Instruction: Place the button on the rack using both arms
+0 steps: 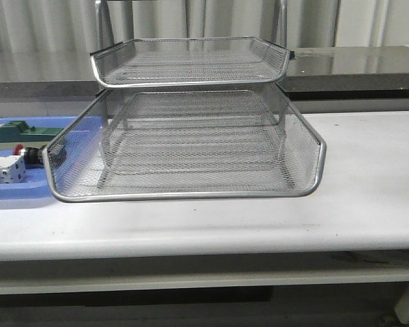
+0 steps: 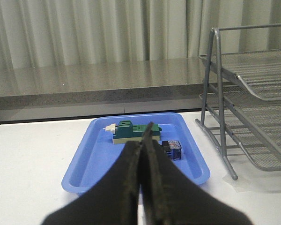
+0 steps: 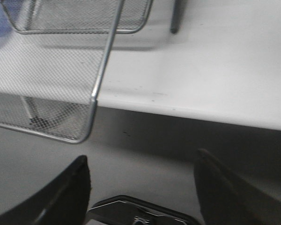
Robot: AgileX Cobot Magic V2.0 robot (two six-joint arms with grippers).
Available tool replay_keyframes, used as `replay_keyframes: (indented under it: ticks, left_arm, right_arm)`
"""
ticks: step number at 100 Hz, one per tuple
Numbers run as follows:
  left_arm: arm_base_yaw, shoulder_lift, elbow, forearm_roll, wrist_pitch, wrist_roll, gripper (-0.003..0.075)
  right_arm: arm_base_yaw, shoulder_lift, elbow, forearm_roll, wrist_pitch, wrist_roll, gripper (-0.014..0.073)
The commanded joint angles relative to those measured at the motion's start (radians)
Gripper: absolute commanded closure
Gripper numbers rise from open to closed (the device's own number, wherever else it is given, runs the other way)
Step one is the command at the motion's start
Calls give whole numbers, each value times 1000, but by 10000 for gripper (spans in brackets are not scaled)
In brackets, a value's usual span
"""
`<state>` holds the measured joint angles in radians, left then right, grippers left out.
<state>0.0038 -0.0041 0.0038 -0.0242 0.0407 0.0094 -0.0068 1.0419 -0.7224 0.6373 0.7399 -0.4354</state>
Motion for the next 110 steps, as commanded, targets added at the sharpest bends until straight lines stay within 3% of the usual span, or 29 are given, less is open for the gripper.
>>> replay_keyframes:
  ticks: [1,33,60,74,103,110]
  left_arm:
    - [0,-32,33,-5,-87,-9,741]
    - [0,-32,33,-5,-87,-9,741]
    - [0,-32,33,-5,-87,-9,741]
    - [0,-32,33,-5,-87,-9,741]
    - [0,-32,33,-5,-87,-9,741]
    - [0,-32,33,-5,-87,-9,741]
  right_arm:
    - [-12,-73,-75,-163,39,111,106]
    - [-12,-265,-118,-517,182,352,106]
    - [-12,-405,-118,-604,262,383,120]
    - [-12,-456,-118,-609,301,383,256]
    - [-12,-486,-118,-609,314,383,662]
    - [-12,-486,-118,-609,314,383,661]
